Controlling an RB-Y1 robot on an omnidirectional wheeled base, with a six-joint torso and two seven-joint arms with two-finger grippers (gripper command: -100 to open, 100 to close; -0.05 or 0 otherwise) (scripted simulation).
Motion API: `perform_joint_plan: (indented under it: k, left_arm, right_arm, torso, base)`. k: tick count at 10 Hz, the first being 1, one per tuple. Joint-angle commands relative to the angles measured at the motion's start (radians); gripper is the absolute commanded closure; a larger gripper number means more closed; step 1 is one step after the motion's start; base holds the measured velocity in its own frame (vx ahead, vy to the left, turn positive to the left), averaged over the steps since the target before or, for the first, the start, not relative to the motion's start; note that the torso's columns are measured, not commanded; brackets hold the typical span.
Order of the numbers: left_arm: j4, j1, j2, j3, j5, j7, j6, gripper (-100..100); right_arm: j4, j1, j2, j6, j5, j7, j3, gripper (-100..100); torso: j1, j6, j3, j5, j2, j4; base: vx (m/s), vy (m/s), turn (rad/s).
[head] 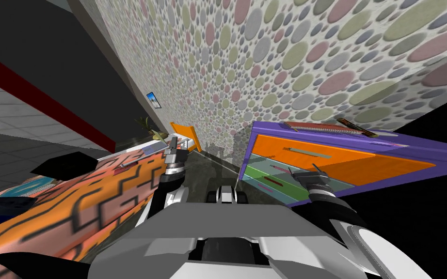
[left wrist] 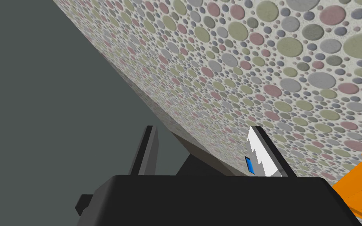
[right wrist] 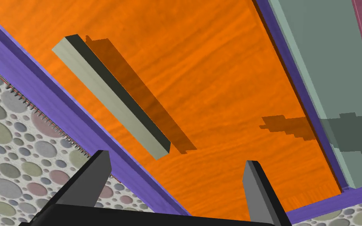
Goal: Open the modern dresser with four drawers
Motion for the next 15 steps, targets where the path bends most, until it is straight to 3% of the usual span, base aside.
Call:
perform_joint_plan:
  k: [1,7,11,12,13,14,15]
  left_arm:
    - [0.000,0.000,0.000,0.000,0.000,0.000,0.000,0]
    - [0.000,0.000,0.000,0.000,0.000,0.000,0.000,0]
    - [0.000,0.000,0.000,0.000,0.000,0.000,0.000,0]
    - [0.000,0.000,0.000,0.000,0.000,0.000,0.000,0]
    - [0.000,0.000,0.000,0.000,0.000,0.000,0.000,0]
    - [0.000,0.000,0.000,0.000,0.000,0.000,0.000,0]
    - [0.000,0.000,0.000,0.000,0.000,0.000,0.000,0]
  right_arm:
    - [0.016,0.017,-0.036,0.071,0.082,0.055,-0.021,-100]
    - [0.038,0.044,-0.088,0.154,0.241,0.135,-0.064,-100]
    - [0.044,0.054,-0.121,0.184,0.294,0.165,-0.079,-100]
    - [0.042,0.054,-0.116,0.179,0.285,0.161,-0.077,-100]
    - [0.029,0.073,-0.128,0.170,0.270,0.153,-0.097,-100]
    - [0.035,0.066,-0.121,0.176,0.285,0.153,-0.087,-100]
    - [0.033,0.067,-0.121,0.174,0.284,0.151,-0.089,100]
  torso:
    - [0.000,0.000,0.000,0.000,-0.001,0.000]
    - [0.000,0.000,0.000,0.000,0.000,0.000]
    - [0.000,0.000,0.000,0.000,0.001,0.000]
    - [0.000,0.000,0.000,0.000,0.000,0.000]
    - [-0.001,0.000,0.001,0.000,0.001,0.000]
    - [-0.003,0.000,-0.001,-0.001,-0.002,-0.001]
    - [-0.001,0.000,-0.001,-0.001,-0.001,0.000]
  base:
    - [0.075,0.038,0.148]
    - [0.056,0.023,0.096]
    - [0.032,0.012,0.053]
    - [0.012,0.004,0.006]
    - [0.085,-0.042,-0.037]
    - [0.053,-0.028,-0.007]
    - [0.007,-0.005,0.003]
